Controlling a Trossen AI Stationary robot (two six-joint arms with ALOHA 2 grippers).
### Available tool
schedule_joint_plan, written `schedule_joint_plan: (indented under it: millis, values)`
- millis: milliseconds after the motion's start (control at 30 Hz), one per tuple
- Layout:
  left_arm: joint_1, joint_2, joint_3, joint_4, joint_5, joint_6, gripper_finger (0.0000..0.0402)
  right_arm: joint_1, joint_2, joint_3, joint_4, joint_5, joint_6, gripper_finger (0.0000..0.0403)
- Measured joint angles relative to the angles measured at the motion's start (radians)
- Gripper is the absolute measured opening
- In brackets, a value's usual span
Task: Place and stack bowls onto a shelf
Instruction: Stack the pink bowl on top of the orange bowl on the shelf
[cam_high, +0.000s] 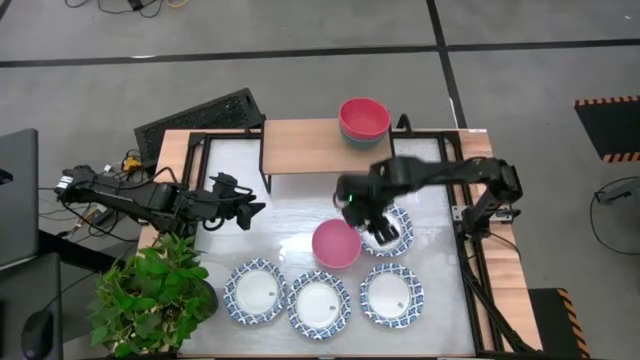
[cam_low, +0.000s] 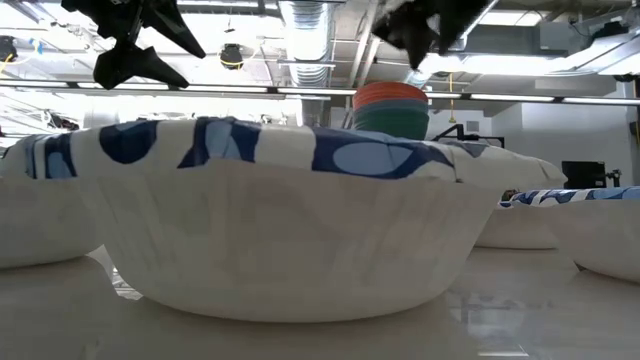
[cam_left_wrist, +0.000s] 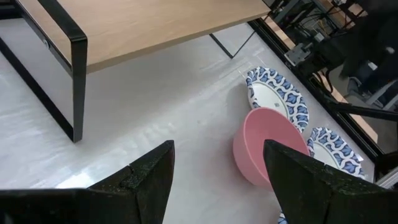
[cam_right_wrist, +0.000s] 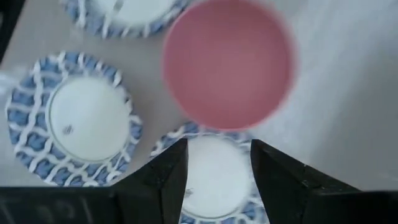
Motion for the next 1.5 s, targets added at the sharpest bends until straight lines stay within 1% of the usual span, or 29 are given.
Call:
schedule_joint_plan:
  millis: [67, 167, 367, 567, 733, 1167, 1267, 1333, 1500]
  values:
    - [0.0, 0.0, 0.0, 0.0, 0.0, 0.006, 0.0234, 0.041, 0.0, -0.074, 0.054, 0.001, 0.0, 0.0194]
    - [0.0, 0.0, 0.0, 0.0, 0.0, 0.006, 0.0234, 0.096, 0.0, -0.169, 0.185, 0.001, 0.007, 0.0188]
    - [0.0, 0.0, 0.0, 0.0, 0.004, 0.006, 0.0234, 0.161, 0.0, -0.278, 0.376, 0.001, -0.009, 0.0183]
    - [0.0, 0.0, 0.0, -0.001, 0.033, 0.005, 0.0234, 0.179, 0.0, -0.377, 0.459, -0.005, -0.009, 0.0183]
    - [0.0, 0.0, 0.0, -0.001, 0.034, 0.003, 0.0234, 0.18, 0.0, -0.458, 0.55, -0.011, -0.009, 0.0184]
    - [0.0, 0.0, 0.0, -0.001, 0.025, -0.007, 0.0234, 0.157, 0.0, -0.572, 0.655, 0.012, -0.017, 0.0181]
    - [0.0, 0.0, 0.0, -0.001, 0.024, -0.007, 0.0234, 0.155, 0.0, -0.59, 0.672, 0.014, -0.009, 0.0167]
    - [0.0, 0.0, 0.0, 0.0, 0.024, -0.007, 0.0234, 0.155, 0.0, -0.594, 0.668, 0.014, -0.009, 0.015]
    - [0.0, 0.0, 0.0, 0.0, 0.01, -0.007, 0.0234, 0.151, 0.0, -0.594, 0.677, 0.02, -0.011, 0.008]
